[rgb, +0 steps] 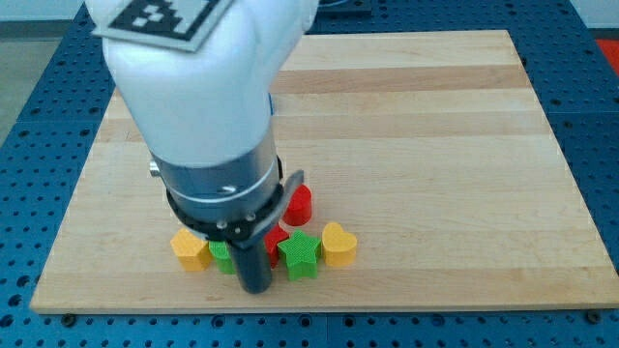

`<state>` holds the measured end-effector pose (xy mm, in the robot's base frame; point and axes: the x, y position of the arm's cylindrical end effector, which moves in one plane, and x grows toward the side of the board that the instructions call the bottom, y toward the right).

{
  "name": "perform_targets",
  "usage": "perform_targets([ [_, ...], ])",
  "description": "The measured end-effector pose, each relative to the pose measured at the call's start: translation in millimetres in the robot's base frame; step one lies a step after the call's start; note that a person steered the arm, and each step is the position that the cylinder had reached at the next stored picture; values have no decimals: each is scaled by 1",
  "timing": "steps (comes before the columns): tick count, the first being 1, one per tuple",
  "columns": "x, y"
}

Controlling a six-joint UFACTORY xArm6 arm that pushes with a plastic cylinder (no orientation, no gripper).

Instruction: Separate red blocks from group of blocks

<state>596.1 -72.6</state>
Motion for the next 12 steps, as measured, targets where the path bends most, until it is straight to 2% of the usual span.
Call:
perform_targets([
  [3, -64, 7],
  [7, -69, -17],
  [9, -100, 54],
  [11, -111, 143],
  [12, -110, 154],
])
